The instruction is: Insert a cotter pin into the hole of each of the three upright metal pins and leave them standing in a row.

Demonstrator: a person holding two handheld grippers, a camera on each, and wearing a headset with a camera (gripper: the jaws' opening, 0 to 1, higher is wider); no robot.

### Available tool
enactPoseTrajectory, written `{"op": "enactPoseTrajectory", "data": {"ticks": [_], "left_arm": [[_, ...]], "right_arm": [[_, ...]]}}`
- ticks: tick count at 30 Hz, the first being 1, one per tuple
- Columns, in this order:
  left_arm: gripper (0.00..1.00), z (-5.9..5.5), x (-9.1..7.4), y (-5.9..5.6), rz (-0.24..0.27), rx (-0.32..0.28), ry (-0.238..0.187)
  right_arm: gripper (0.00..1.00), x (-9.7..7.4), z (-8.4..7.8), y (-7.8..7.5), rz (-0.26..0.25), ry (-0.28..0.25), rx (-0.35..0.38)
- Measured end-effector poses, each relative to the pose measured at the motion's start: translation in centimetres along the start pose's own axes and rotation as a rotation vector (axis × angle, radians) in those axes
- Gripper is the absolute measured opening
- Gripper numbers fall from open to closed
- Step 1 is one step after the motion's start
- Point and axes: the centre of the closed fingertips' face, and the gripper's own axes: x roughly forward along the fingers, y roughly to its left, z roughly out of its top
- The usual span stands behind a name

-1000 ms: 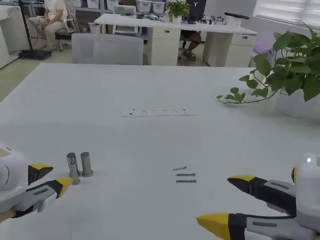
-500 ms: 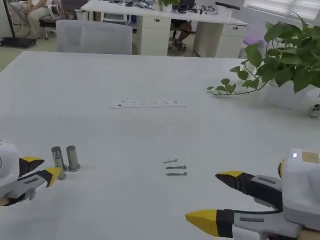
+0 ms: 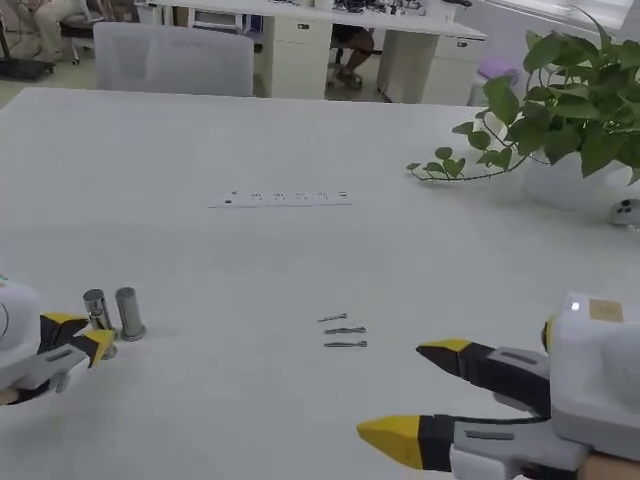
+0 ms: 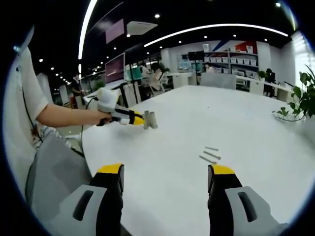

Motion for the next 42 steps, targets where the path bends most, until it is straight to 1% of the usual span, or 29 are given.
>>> {"op": "enactPoseTrajectory", "data": {"ticks": [5, 10, 13, 17, 19, 21, 23, 24, 25, 28, 30, 31, 32, 35, 37, 42], "left_arm": [[0.12, 0.0, 0.3, 0.0, -0.009, -0.009, -0.005], [0.08, -0.1, 0.5, -0.2, -0.017, -0.001, -0.004], [0.08, -0.1, 0.5, -0.3, -0.017, 0.002, -0.003], [0.08, -0.1, 0.6, -0.2, -0.021, -0.013, -0.005], [0.08, -0.1, 0.6, -0.2, -0.024, -0.004, -0.006], [0.08, 0.0, 0.6, -0.5, -0.035, 0.023, -0.014], [0.07, 0.1, 0.6, -0.7, -0.046, 0.031, -0.018], [0.07, 0.1, 0.6, -0.7, -0.047, 0.055, -0.016], [0.07, 0.1, 0.6, -0.8, -0.049, 0.063, -0.015], [0.07, 0.1, 0.5, -1.2, -0.066, 0.058, -0.019], [0.07, 0.1, 0.4, -1.4, -0.079, 0.065, -0.016], [0.07, 0.1, 0.4, -1.7, -0.094, 0.069, -0.016], [0.07, 0.1, 0.4, -1.7, -0.096, 0.069, -0.016], [0.07, 0.1, 0.2, -2.5, -0.12, 0.094, -0.016], [0.07, 0.1, 0.1, -2.9, -0.139, 0.095, -0.018], [0.07, 0.3, -0.1, -3.7, -0.162, 0.093, -0.029]], "right_arm": [[0.71, 0.2, 0.0, -0.2, 0.002, 0.004, -0.004], [0.71, 0.4, 0.0, -0.6, -0.001, 0.008, 0.0], [0.71, 0.6, 0.0, -0.5, 0.001, 0.008, 0.001], [0.7, 0.9, 0.0, -0.5, 0.006, 0.011, -0.003], [0.7, 1.0, 0.0, -0.5, 0.009, 0.012, -0.001], [0.7, 1.0, 0.0, -0.5, 0.01, 0.014, -0.003], [0.7, 1.1, 0.0, -0.4, 0.011, 0.013, -0.002], [0.7, 1.1, 0.0, -0.4, 0.011, 0.013, -0.001], [0.7, 1.1, 0.0, -0.4, 0.011, 0.014, -0.001], [0.7, 1.1, 0.0, -0.4, 0.012, 0.014, 0.0], [0.7, 1.1, -0.1, -0.3, 0.012, 0.015, 0.001], [0.7, 1.1, -0.1, -0.3, 0.013, 0.014, 0.002], [0.7, 1.1, 0.0, -0.2, 0.014, 0.011, 0.003], [0.7, 1.0, 0.0, -0.1, 0.014, 0.01, 0.006], [0.7, 1.0, 0.1, 0.0, 0.016, 0.002, 0.011], [0.7, 0.8, 0.0, 0.0, 0.018, 0.003, 0.011]]}}
